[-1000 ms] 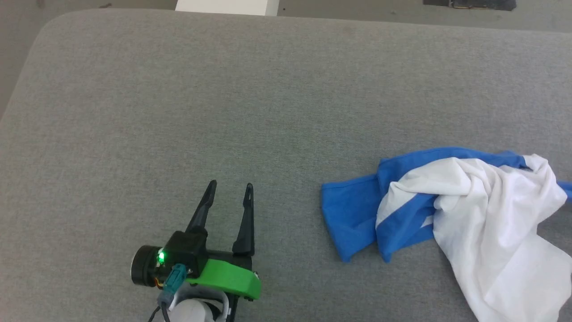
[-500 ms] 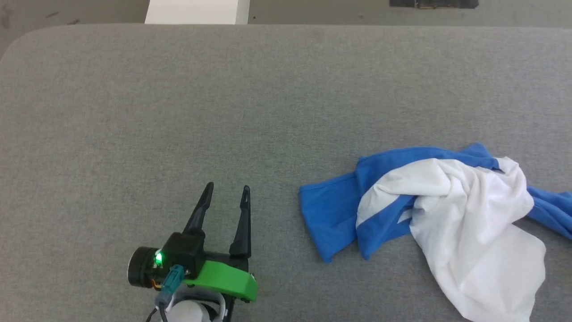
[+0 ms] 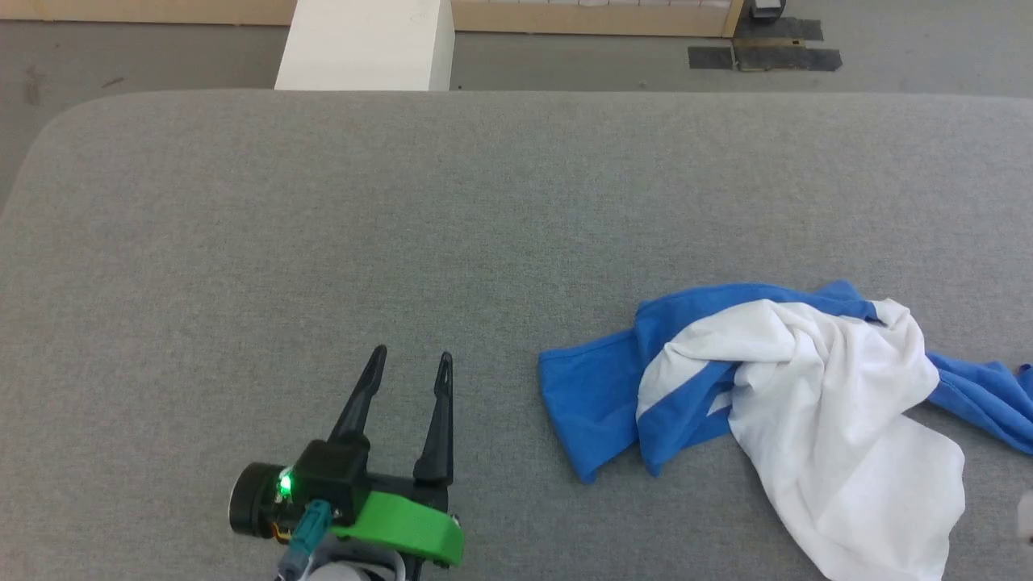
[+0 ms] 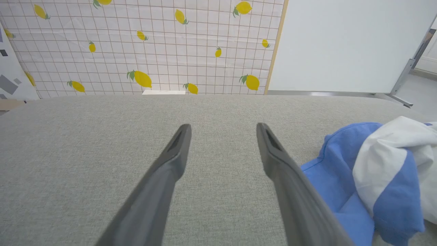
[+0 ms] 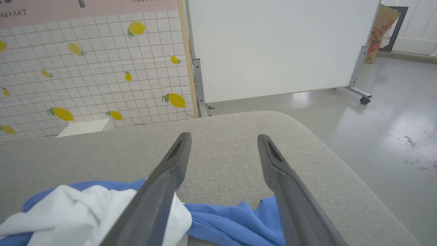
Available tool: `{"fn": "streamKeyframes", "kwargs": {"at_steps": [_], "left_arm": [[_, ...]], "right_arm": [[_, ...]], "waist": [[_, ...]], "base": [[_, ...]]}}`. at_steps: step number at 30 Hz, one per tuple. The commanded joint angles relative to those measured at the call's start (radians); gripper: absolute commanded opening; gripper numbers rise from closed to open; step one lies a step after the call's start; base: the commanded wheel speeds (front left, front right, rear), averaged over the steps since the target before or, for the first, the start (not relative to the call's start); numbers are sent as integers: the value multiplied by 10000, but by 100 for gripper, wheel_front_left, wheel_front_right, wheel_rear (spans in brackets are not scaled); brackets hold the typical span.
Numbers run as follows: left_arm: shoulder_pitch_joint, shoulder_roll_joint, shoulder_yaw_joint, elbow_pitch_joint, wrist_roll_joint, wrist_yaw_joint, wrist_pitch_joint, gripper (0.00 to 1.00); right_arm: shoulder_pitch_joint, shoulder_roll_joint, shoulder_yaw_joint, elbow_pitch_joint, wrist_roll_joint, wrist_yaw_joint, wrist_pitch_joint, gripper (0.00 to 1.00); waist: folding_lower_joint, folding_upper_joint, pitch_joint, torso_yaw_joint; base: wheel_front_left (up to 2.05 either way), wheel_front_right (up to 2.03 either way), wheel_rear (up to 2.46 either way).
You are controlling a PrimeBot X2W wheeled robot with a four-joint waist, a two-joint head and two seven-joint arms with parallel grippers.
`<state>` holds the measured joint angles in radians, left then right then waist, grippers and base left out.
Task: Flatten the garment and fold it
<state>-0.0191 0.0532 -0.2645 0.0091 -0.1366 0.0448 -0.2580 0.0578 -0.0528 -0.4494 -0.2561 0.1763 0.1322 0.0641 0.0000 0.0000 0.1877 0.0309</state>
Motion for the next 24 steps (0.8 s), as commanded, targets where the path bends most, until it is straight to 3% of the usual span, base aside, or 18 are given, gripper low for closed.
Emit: {"fn": "streamKeyframes", "kwargs": {"at_steps": [1, 6, 13, 18, 24], "left_arm": [[157, 60, 0, -7, 173, -34, -38, 100], [-44, 176, -486, 89, 236, -429, 575, 100], [-1400, 455, -1842, 779, 708, -1367, 3100, 100], [-2317, 406, -2476, 1827, 419, -1625, 4472, 100], [-3094, 289, -3011, 3279, -35, -1709, 5366, 100]], "right_arm": [[285, 18, 127, 91, 212, -15, -151, 100], [731, 23, 446, 528, 647, -15, -503, 100], [441, 24, 698, 638, 620, -15, -619, 100], [175, 25, 857, 715, 709, -15, -620, 100], [-19, 25, 1055, 924, 817, -15, -668, 100]], "waist": [[0, 0, -76, -6], [0, 0, -117, -86], [0, 0, 114, -147], [0, 0, 426, -257], [0, 0, 719, -463]], "base": [[0, 0, 0], [0, 0, 0], [0, 0, 0], [0, 0, 0], [0, 0, 0]]}}
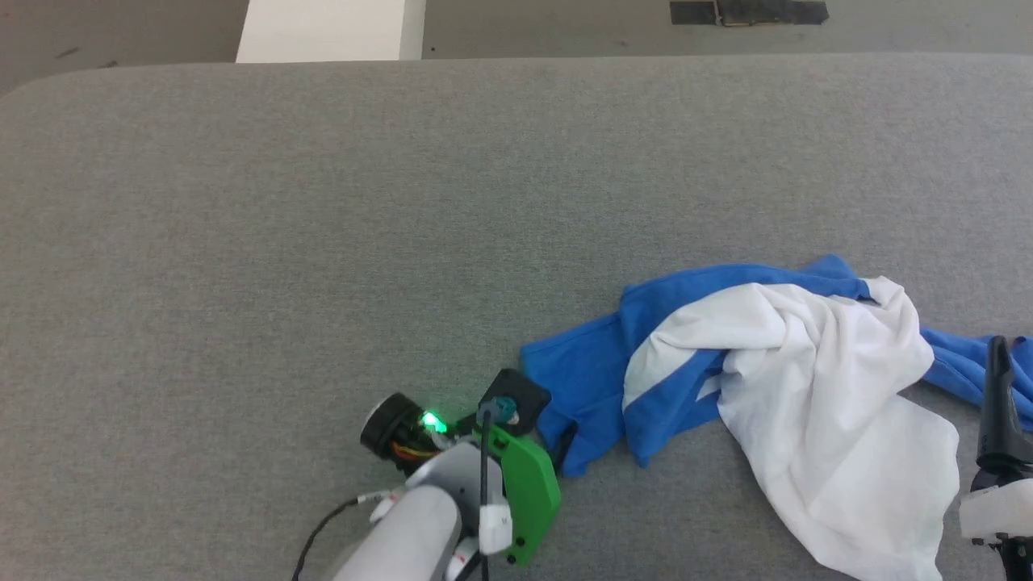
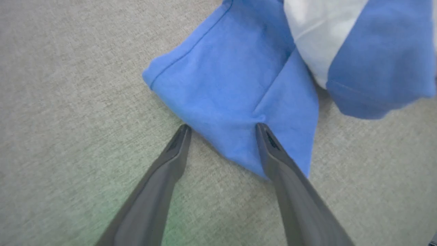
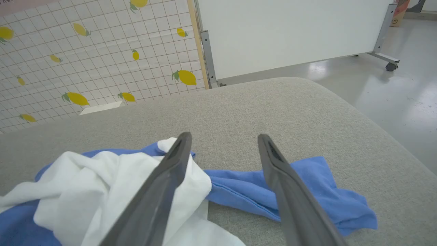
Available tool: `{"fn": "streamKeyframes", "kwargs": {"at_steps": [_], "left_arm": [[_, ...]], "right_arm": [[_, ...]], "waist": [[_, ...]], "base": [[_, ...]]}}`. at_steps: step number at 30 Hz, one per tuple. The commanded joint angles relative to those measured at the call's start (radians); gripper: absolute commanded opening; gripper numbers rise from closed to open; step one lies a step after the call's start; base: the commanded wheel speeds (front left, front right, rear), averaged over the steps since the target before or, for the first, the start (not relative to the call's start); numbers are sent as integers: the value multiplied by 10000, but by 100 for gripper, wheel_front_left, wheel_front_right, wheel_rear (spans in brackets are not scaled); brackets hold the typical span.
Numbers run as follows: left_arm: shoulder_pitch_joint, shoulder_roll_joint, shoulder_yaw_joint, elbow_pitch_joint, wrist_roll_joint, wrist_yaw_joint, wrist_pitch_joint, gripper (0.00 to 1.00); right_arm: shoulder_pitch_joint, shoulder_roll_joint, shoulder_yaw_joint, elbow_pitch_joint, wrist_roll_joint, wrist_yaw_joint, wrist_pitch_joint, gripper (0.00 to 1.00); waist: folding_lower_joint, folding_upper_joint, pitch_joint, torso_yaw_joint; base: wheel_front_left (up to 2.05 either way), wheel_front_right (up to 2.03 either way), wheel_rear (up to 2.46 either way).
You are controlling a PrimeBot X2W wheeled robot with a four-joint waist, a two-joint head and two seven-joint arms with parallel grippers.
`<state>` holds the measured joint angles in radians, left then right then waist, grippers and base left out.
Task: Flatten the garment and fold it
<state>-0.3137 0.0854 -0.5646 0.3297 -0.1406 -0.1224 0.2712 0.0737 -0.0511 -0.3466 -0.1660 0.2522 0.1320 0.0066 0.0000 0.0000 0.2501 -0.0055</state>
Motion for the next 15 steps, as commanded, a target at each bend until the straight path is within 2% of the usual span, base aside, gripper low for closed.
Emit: {"fn": "streamKeyframes", "kwargs": {"at_steps": [1, 2, 3, 5, 9, 11, 15], "left_arm": [[-262, -25, -100, 338, 46, -40, 186, 64], [-352, -27, -134, 490, 77, -37, 154, 28], [-437, -46, -123, 638, 76, 9, 45, 0], [-528, -103, -64, 773, -16, 115, -230, 0], [-630, -186, 430, 408, -327, 677, -1106, 0], [-617, -129, 947, -177, -477, 1144, -1598, 0], [-237, 461, 2196, -1839, -644, 2152, -2134, 0]], "right_arm": [[-200, 8, 40, 61, 72, -13, -107, 100], [-214, 8, 45, 87, 81, -13, -121, 100], [-228, 8, 45, 115, 85, -13, -139, 100], [-235, 8, 25, 165, 81, -13, -167, 100], [-175, 8, -40, 217, 38, -13, -155, 100], [-148, 8, -38, 206, 16, -13, -126, 100], [-31, 8, -97, 140, -25, -13, -53, 100]], "waist": [[0, 0, 116, -127], [0, 0, 129, -144], [0, 0, 138, -159], [0, 0, 112, -149], [0, 0, -106, -9], [0, 0, -240, 68], [0, 0, -460, 309]], "base": [[0, 0, 0], [0, 0, 0], [0, 0, 0], [0, 0, 0], [0, 0, 0], [0, 0, 0], [0, 0, 0]]}}
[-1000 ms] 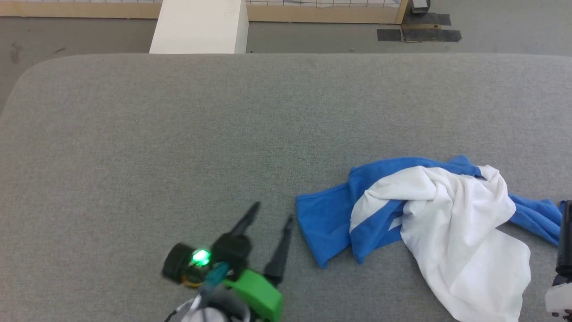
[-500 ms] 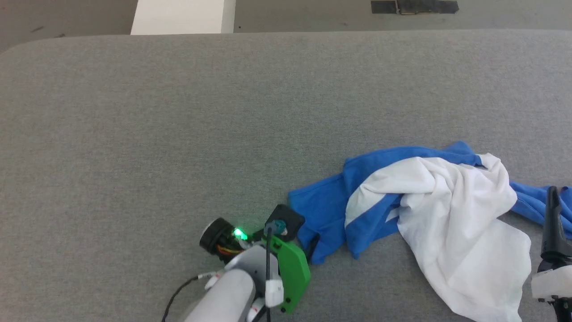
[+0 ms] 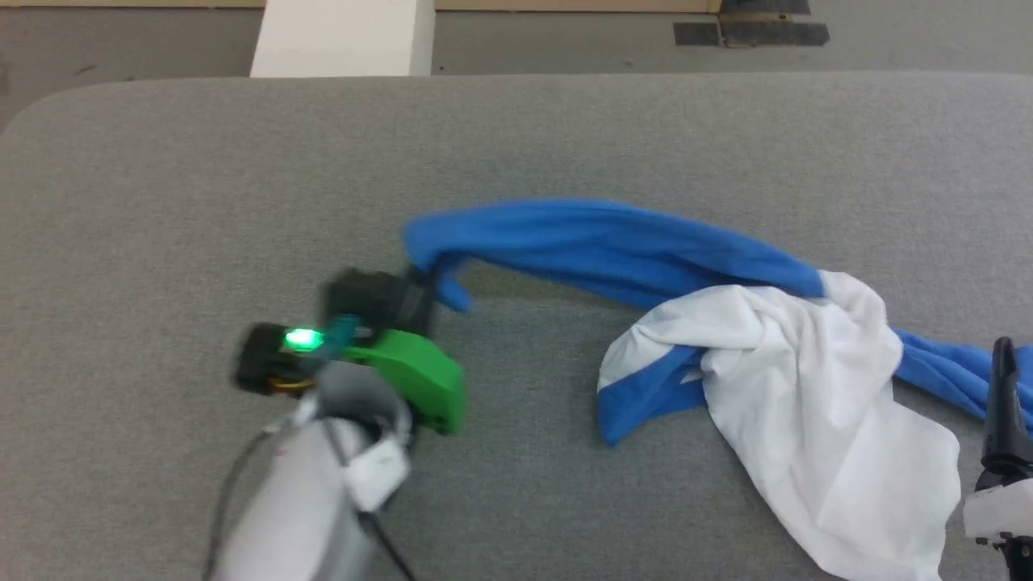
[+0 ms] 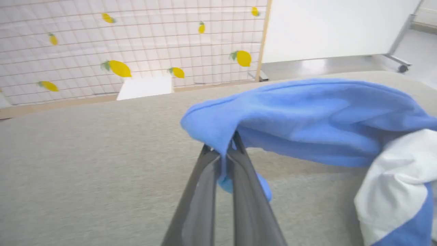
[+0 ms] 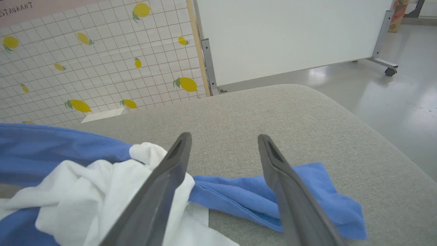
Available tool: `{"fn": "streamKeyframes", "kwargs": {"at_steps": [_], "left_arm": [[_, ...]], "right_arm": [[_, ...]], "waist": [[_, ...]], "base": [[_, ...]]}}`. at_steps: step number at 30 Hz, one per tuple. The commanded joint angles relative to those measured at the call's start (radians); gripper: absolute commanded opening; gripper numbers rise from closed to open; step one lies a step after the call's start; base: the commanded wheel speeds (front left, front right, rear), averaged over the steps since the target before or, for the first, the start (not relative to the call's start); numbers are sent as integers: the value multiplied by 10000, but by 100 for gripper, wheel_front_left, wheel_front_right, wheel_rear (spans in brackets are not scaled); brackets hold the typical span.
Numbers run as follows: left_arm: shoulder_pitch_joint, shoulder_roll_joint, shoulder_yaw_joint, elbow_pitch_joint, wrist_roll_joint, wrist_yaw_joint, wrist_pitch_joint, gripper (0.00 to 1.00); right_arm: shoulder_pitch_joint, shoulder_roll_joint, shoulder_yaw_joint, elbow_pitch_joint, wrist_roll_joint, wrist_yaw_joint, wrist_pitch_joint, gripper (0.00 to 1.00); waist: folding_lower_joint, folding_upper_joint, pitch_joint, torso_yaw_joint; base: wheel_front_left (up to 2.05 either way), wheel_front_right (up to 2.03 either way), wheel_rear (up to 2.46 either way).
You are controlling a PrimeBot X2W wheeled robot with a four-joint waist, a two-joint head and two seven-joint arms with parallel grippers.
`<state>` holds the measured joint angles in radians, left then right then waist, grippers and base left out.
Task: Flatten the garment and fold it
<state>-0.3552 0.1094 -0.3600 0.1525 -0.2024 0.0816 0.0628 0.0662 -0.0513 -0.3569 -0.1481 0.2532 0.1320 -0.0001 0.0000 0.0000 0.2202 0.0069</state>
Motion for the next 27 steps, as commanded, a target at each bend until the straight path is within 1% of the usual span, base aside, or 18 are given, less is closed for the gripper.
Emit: {"fn": "streamKeyframes", "kwargs": {"at_steps": [1, 5, 7, 9, 12, 13, 14, 15, 16, 19, 21, 24, 27], "left_arm": [[384, 478, 521, -535, -38, 383, -71, 0], [1430, 1108, 1696, -1903, -299, 1145, 57, 0], [1977, 1317, 2068, -2214, -329, 1416, 63, 0], [2547, 1404, 2429, -2253, -469, 1635, -39, 0], [3254, 1254, 2818, -2088, -563, 2135, -219, 0], [3502, 1151, 2881, -1922, -653, 2233, -254, 0], [3644, 1017, 2928, -1806, -777, 2285, -329, 3], [3782, 815, 2966, -1672, -966, 2311, -452, 75], [3874, 669, 2964, -1585, -1113, 2293, -513, 100], [3997, 250, 3006, -1620, -1614, 2167, -795, 100], [3868, 150, 3024, -2030, -1761, 2070, -1052, 100], [3411, 260, 2880, -2991, -1635, 1892, -1211, 100], [2698, 632, 2458, -3983, -1025, 1802, -851, 100]], "right_arm": [[83, 10, 21, -54, -38, -13, 48, 100], [176, 10, 32, -102, -20, -13, 149, 100], [198, 10, 54, -122, -28, -13, 207, 100], [177, 10, 102, -149, -32, -13, 251, 100], [122, 10, 114, -192, -37, -13, 300, 100], [104, 10, 121, -196, -48, -13, 332, 100], [91, 10, 128, -194, -49, -13, 351, 100], [78, 10, 138, -190, -49, -13, 371, 100], [69, 10, 143, -185, -49, -13, 381, 100], [65, 10, 137, -167, -41, -13, 412, 100], [64, 10, 105, -170, -32, -13, 427, 100], [51, 10, 74, -191, -27, -13, 447, 100], [-5, 10, 113, -211, -3, -13, 459, 100]], "waist": [[0, 0, -193, 247], [0, 0, -178, 468], [0, 0, -126, 557], [0, 0, -58, 592], [0, 0, 58, 634], [0, 0, 101, 647], [0, 0, 129, 654], [0, 0, 156, 660], [0, 0, 167, 664], [0, 0, 164, 676], [0, 0, 161, 696], [0, 0, 172, 726], [0, 0, 230, 689]], "base": [[0, 0, 0], [0, 0, 0], [0, 0, 0], [0, 0, 0], [0, 0, 0], [0, 0, 0], [0, 0, 0], [0, 0, 0], [0, 0, 0], [0, 0, 0], [0, 0, 0], [0, 0, 0], [0, 0, 0]]}}
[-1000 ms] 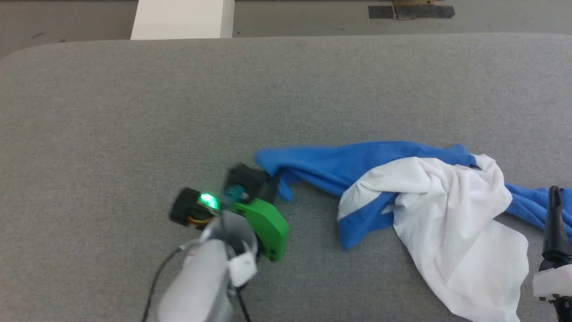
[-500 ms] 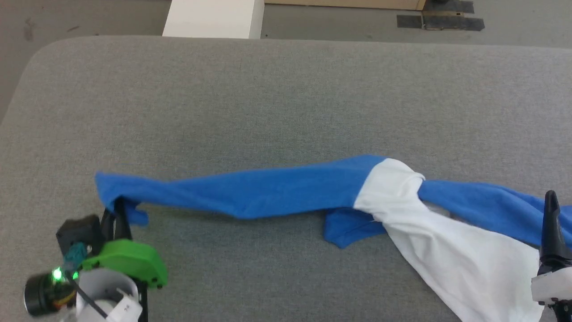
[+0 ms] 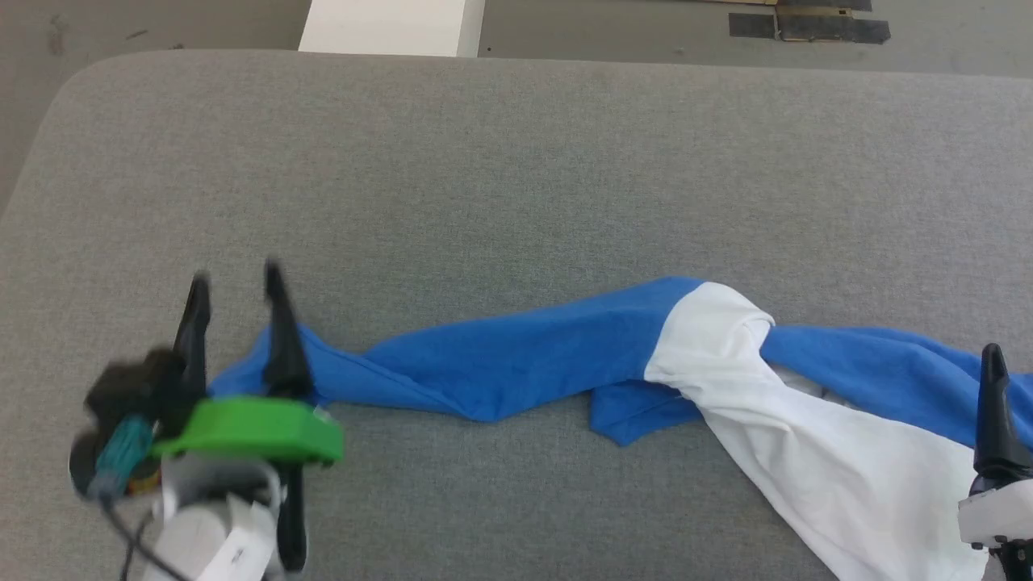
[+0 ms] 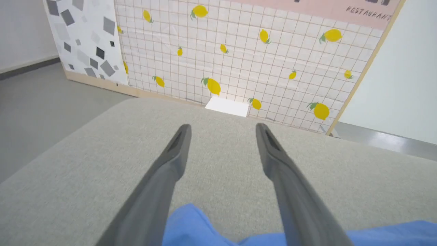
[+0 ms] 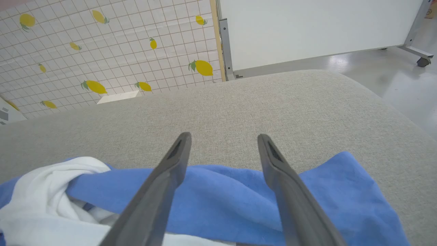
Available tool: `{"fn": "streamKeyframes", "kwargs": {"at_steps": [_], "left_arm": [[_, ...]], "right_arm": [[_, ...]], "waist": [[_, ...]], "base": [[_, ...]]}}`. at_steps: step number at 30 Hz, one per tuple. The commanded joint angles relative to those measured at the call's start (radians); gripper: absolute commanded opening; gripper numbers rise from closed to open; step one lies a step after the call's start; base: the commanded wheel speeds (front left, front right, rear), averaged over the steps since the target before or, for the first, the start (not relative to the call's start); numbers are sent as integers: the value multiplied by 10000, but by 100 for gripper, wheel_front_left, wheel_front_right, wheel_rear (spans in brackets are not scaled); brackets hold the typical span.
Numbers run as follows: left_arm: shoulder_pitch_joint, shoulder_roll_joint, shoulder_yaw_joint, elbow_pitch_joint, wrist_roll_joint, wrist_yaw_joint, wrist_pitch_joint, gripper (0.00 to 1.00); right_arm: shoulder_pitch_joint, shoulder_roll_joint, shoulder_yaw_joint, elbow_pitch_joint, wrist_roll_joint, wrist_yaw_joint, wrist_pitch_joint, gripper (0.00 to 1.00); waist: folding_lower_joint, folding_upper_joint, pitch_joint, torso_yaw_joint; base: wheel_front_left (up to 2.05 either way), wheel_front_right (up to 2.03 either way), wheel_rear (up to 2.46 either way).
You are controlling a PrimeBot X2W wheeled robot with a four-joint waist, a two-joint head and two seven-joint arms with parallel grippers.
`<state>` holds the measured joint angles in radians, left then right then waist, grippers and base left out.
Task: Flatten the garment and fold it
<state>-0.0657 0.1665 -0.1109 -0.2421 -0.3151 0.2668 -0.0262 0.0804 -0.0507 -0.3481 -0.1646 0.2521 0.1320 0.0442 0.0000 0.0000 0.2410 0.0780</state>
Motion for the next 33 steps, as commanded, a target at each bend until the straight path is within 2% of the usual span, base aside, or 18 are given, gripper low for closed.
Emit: {"fn": "streamKeyframes", "kwargs": {"at_steps": [1, 3, 6, 11, 15, 20, 21, 22, 24, 28, 33], "left_arm": [[-409, 147, -261, -205, 282, -122, 263, 100], [-920, 133, -818, -373, 461, -346, 718, 100], [-1654, 123, -1892, 113, 703, -971, 1485, 100], [-2718, 165, -3345, 2148, 688, -2311, 2870, 100], [-3424, 376, -4006, 3681, 759, -3076, 4056, 100], [-4135, 781, -4749, 4791, 1076, -3622, 4954, 100], [-4241, 803, -4788, 4862, 1129, -3641, 4829, 46], [-4293, 765, -4745, 4874, 1113, -3609, 4651, 0], [-4340, 629, -4545, 4756, 1032, -3405, 4110, 0], [-4024, 442, -3762, 3709, 652, -2690, 2981, 0], [-2792, 938, -2322, 1345, 145, -1631, 2418, 0]], "right_arm": [[-170, 5, 44, -49, 18, -13, 15, 100], [-224, 5, 81, -44, 49, -13, 11, 100], [-305, 5, 112, -20, 91, -13, 7, 100], [-437, 5, 120, 0, 108, -13, 16, 100], [-544, 5, 106, -5, 99, -13, 35, 100], [-647, 5, 153, 30, 139, -13, 39, 100], [-661, 5, 154, 44, 150, -13, 32, 100], [-668, 5, 152, 57, 154, -13, 22, 100], [-656, 5, 112, 99, 155, -13, -1, 100], [-609, 5, 56, 185, 162, -13, -13, 100], [-421, 5, -8, 191, 134, -13, 32, 100]], "waist": [[0, 0, 51, -46], [0, 0, 130, -108], [0, 0, 306, -243], [0, 0, 610, -473], [0, 0, 843, -619], [0, 0, 1046, -751], [0, 0, 1064, -764], [0, 0, 1065, -768], [0, 0, 1011, -737], [0, 0, 733, -606], [0, 0, 387, -244]], "base": [[0, 0, 0], [0, 0, 0], [0, 0, 0], [0, 0, 0], [0, 0, 0], [0, 0, 0], [0, 0, 0], [0, 0, 0], [0, 0, 0], [0, 0, 0], [0, 0, 0]]}}
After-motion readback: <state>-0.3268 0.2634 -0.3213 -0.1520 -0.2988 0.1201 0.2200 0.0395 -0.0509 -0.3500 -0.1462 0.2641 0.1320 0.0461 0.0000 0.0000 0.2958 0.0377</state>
